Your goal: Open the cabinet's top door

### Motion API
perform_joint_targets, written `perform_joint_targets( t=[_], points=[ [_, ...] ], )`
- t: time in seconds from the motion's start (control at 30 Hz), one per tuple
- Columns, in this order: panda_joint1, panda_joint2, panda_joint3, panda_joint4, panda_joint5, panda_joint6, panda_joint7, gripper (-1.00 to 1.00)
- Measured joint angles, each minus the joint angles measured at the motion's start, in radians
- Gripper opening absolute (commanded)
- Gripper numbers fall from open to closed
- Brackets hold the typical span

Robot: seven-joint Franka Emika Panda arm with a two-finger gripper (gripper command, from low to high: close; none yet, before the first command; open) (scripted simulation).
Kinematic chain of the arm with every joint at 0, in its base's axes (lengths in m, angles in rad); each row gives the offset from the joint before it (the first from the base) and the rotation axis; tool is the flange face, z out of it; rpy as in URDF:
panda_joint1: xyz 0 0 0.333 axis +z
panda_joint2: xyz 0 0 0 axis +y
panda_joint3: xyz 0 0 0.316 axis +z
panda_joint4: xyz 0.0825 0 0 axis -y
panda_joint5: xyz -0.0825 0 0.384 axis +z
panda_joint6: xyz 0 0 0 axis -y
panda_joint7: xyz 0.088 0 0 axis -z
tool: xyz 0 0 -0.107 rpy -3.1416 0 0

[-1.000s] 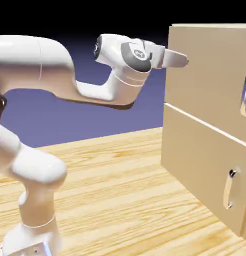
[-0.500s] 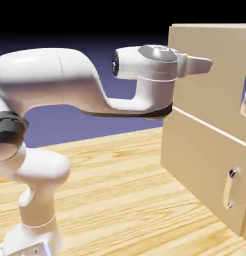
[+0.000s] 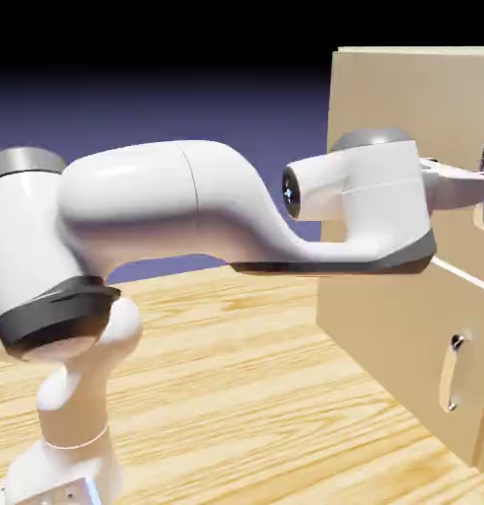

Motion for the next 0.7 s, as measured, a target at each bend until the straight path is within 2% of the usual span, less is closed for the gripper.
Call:
perform_joint_targets(
  t=[0.2, 0.23, 0.3, 0.7],
  points=[
    [0.181, 0.027, -0.119, 0.147, 0.0, 0.007, 0.0, 0.0],
    [0.2, 0.029, -0.132, 0.162, 0.0, 0.008, 0.0, -1.0],
    [0.2, 0.029, -0.132, 0.162, 0.0, 0.008, 0.0, -1.0],
    [-0.235, 0.112, 0.161, -0.195, 0.101, -0.181, 0.056, -1.0]
  ],
)
